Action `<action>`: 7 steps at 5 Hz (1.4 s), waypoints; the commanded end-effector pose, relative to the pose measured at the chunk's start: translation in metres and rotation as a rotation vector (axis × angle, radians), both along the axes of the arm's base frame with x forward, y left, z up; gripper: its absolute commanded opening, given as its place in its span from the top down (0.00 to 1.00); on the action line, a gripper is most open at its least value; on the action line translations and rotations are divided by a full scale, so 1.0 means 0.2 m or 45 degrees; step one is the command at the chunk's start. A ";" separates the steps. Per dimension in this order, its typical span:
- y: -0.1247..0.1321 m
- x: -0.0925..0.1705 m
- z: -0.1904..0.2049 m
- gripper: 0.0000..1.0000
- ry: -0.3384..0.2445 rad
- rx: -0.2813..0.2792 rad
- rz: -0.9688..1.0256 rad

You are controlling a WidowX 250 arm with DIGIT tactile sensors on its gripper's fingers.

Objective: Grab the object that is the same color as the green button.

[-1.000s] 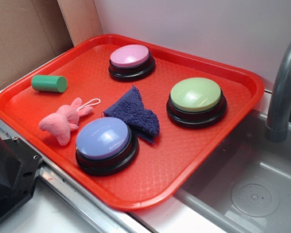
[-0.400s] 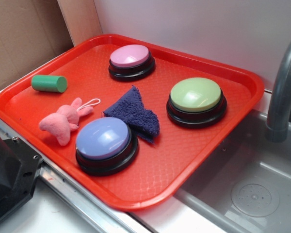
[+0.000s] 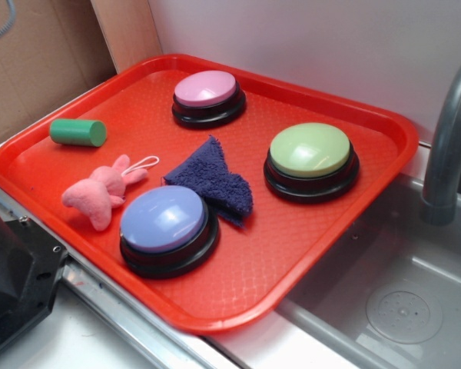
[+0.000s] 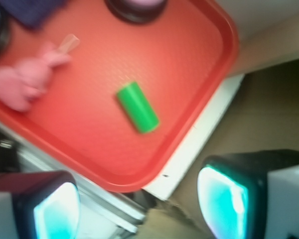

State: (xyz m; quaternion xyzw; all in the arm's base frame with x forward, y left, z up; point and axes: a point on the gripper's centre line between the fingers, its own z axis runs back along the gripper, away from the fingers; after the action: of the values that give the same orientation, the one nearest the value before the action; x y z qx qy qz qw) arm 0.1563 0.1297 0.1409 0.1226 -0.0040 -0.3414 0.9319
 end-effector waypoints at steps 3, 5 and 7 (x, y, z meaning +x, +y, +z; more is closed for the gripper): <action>0.03 0.15 -0.46 0.00 0.325 0.160 -0.210; 0.04 0.18 -0.56 0.00 0.259 0.216 -0.079; 0.08 0.18 -0.60 1.00 0.258 0.215 0.044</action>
State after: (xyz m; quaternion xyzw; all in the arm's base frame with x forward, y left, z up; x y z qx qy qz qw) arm 0.1836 0.1406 0.0163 0.1554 0.1276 -0.3455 0.9166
